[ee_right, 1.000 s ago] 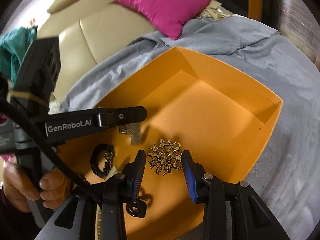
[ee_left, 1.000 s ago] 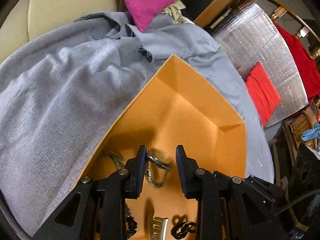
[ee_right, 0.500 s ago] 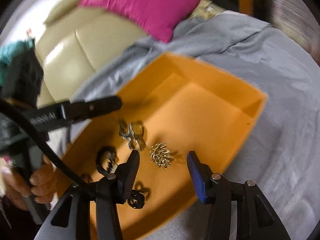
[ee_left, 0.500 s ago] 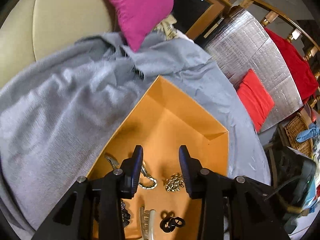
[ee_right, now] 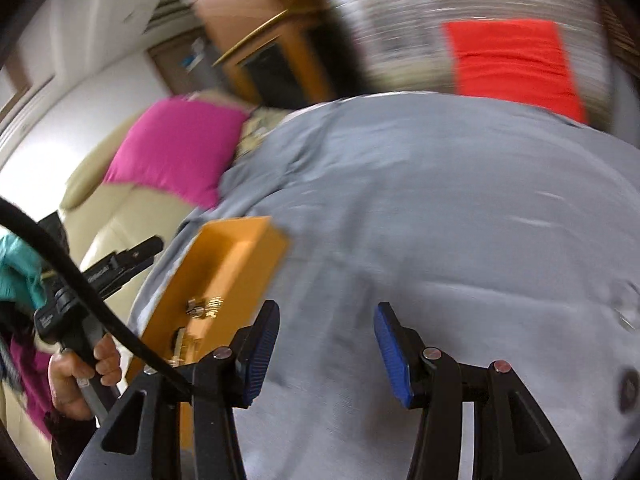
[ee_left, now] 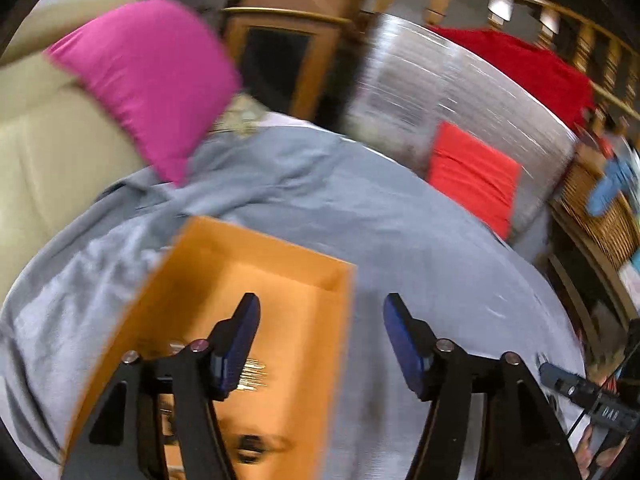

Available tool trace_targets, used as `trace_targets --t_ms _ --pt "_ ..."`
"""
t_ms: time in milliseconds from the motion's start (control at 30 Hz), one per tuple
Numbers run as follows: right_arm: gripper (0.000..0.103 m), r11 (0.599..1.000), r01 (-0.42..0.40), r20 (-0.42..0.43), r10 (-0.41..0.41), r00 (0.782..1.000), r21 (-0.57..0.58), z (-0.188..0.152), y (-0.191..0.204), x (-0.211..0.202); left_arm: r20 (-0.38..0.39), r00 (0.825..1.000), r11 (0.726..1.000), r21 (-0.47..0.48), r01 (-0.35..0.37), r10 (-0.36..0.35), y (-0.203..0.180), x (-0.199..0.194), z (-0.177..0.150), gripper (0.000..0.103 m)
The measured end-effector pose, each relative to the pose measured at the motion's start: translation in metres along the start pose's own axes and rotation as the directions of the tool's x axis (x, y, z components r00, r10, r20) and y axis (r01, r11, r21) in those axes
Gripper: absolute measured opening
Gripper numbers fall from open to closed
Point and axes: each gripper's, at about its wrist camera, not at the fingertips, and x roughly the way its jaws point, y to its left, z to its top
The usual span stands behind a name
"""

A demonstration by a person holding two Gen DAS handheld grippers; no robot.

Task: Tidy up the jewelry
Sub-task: 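Move both open tools back over the table toward the brown ring and bangle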

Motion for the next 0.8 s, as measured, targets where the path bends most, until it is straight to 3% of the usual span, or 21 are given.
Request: trace_targets --t_ms 233,433,633,800 --pt "0.053 0.976 0.095 0.112 -0.118 0.987 0.198 -0.028 -0.103 -0.078 -0.136 0.982 0.975 0.16 0.154 -0.132 -0.112 0.032 -0.042 0.071" --pt "0.053 0.936 0.089 0.194 -0.163 0.967 0.34 -0.046 -0.174 -0.123 -0.198 0.97 0.945 0.266 0.192 -0.141 -0.172 0.049 -0.07 0.071" --pt "0.054 0.856 0.039 0.236 -0.186 0.954 0.515 -0.059 -0.242 -0.147 -0.223 0.964 0.905 0.365 0.22 -0.145 -0.22 0.059 -0.096 0.071" --pt "0.054 0.803 0.043 0.235 -0.225 0.946 0.594 -0.062 -0.275 -0.159 -0.266 0.94 0.867 0.392 0.308 -0.214 -0.262 0.063 -0.117 0.071"
